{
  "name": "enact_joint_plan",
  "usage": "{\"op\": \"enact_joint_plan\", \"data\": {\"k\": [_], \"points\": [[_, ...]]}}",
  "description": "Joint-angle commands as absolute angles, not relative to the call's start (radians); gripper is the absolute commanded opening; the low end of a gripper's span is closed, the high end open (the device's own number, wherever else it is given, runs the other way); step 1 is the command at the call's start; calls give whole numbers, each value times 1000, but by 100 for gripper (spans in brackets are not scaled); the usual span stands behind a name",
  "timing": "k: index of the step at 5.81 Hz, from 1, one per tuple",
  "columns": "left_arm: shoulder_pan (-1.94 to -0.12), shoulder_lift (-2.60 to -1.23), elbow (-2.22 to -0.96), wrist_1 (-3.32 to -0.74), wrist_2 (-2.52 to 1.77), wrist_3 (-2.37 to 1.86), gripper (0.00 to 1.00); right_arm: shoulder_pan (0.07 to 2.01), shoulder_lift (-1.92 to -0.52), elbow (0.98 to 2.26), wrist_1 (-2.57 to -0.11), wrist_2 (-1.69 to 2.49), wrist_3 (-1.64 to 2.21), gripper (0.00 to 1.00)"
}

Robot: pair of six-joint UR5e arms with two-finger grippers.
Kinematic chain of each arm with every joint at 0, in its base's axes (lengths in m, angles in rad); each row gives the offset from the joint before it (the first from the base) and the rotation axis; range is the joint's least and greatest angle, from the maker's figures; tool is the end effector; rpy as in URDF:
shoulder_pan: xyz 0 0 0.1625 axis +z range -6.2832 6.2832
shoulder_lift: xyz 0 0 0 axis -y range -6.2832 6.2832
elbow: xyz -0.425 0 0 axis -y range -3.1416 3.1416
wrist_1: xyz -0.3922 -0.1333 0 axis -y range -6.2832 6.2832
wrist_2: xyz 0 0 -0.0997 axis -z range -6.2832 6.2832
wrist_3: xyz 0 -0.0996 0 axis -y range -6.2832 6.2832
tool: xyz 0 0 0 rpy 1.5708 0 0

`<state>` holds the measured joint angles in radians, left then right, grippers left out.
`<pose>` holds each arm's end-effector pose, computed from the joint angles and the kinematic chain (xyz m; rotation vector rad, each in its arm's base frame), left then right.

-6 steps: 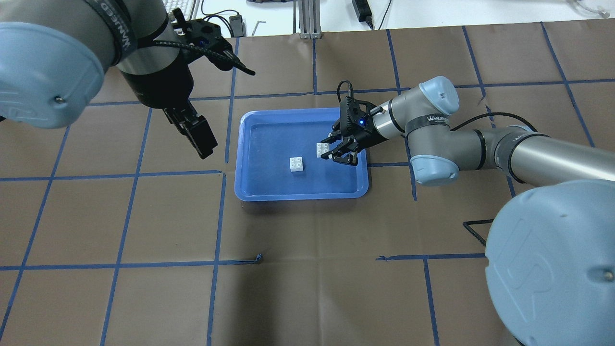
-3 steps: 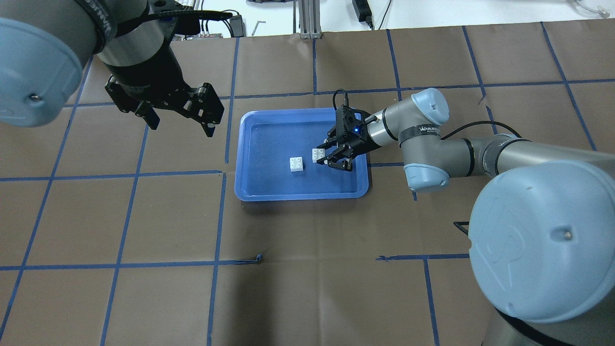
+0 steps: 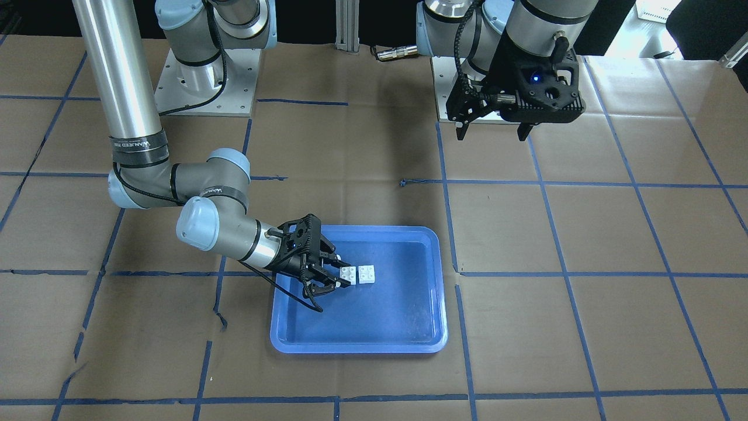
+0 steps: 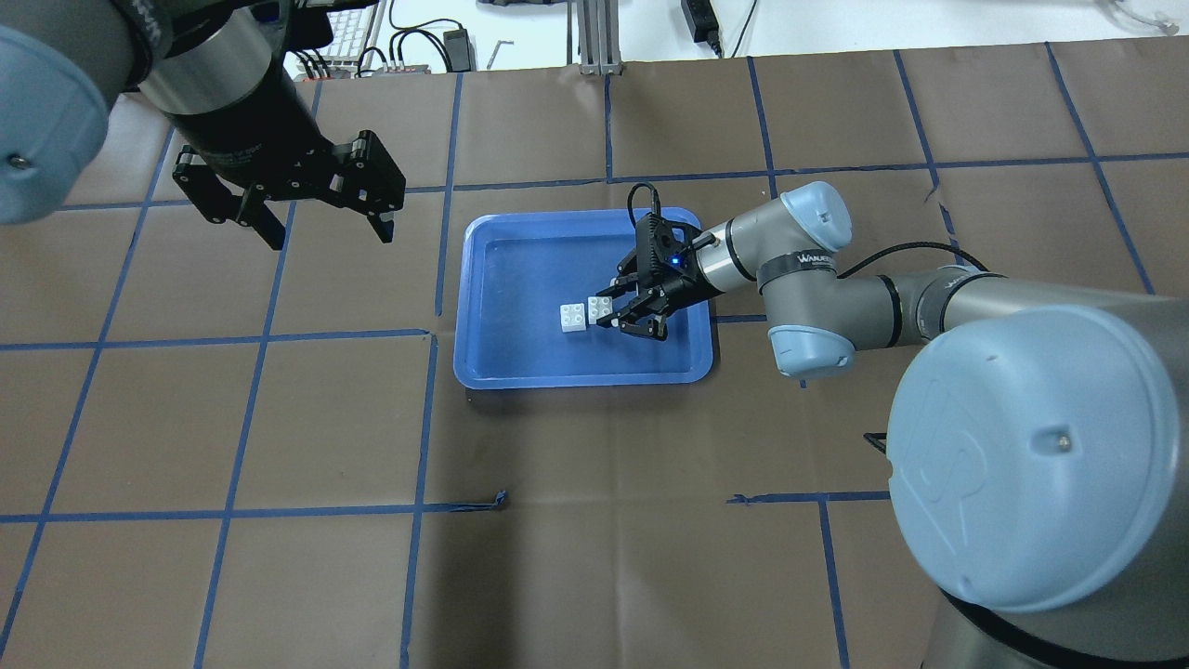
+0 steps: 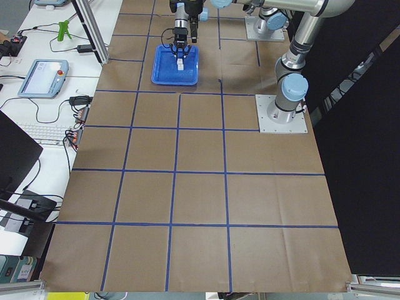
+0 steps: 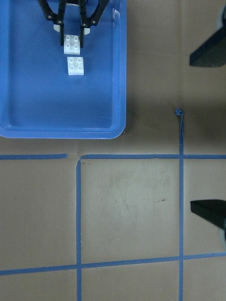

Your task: Assemble white blocks and place on blue tray

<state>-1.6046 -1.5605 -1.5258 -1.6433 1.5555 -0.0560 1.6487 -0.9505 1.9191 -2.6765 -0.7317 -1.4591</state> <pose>-0.1511 -0.4804 0.5079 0.0349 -3.1268 -0.0280 0.2517 -0.5592 0.1328 -1.7576 1.7101 -0.8261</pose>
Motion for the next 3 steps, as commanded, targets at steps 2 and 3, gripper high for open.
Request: {"op": "enact_joint_plan", "data": {"k": [2,3], "points": [[-1594,-1554,-1537,-1611,1548,-49,99,1652,-950,1919,-2675,-730,-1459,23],[-1591,-1552,-1534,-1611,1548,-51,99,1652,-948,1919,-2674,-730,-1459,23]]}}
